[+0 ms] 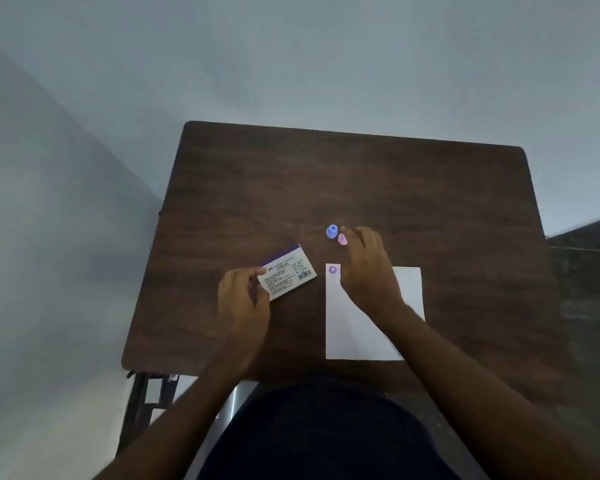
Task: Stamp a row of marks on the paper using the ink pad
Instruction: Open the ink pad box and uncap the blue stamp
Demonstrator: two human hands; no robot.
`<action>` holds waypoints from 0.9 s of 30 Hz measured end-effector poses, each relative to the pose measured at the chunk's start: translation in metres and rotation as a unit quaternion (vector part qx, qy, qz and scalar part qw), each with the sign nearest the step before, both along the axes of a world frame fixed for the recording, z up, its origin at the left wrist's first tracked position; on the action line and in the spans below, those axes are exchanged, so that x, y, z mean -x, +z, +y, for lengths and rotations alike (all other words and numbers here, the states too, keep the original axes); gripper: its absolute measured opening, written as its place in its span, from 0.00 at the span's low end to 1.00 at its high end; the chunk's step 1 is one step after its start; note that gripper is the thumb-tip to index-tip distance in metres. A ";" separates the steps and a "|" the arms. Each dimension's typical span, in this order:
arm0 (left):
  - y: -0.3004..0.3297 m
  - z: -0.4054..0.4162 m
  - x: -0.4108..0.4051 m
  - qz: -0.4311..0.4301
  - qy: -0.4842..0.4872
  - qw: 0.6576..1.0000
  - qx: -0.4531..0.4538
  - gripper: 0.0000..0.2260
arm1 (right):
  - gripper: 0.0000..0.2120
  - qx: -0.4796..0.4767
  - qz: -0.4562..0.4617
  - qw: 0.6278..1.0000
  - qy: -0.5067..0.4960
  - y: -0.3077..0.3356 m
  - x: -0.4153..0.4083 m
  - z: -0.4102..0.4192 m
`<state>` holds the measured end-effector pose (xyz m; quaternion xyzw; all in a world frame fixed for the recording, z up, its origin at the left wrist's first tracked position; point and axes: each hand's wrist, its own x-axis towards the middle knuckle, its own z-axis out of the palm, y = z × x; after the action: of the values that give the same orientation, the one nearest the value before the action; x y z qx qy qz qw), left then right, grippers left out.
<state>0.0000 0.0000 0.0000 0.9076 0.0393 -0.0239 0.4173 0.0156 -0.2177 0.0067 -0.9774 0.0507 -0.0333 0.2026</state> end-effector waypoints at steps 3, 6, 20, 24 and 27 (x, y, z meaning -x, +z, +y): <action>-0.010 0.014 0.009 0.027 0.022 0.999 -0.015 0.12 | 0.18 0.005 0.018 0.999 0.033 -0.011 -0.002 0.013; -0.026 0.021 0.019 0.073 0.050 0.996 0.007 0.14 | 0.14 -0.008 0.073 0.996 0.055 -0.025 -0.004 0.023; -0.058 -0.005 0.022 0.312 0.148 0.917 0.198 0.18 | 0.16 -0.097 0.271 0.958 -0.007 -0.070 -0.012 0.029; -0.055 -0.008 0.019 0.305 0.136 0.924 0.185 0.19 | 0.19 -0.111 0.271 0.956 -0.016 -0.071 -0.011 0.028; -0.057 -0.010 0.019 0.300 0.133 0.927 0.179 0.20 | 0.18 -0.121 0.275 0.953 -0.026 -0.069 -0.011 0.030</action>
<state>-0.0195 -0.0099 -0.0565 0.7549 0.2778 -0.2466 0.5405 0.0262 -0.1880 -0.0626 -0.9153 0.1333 0.2381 0.2962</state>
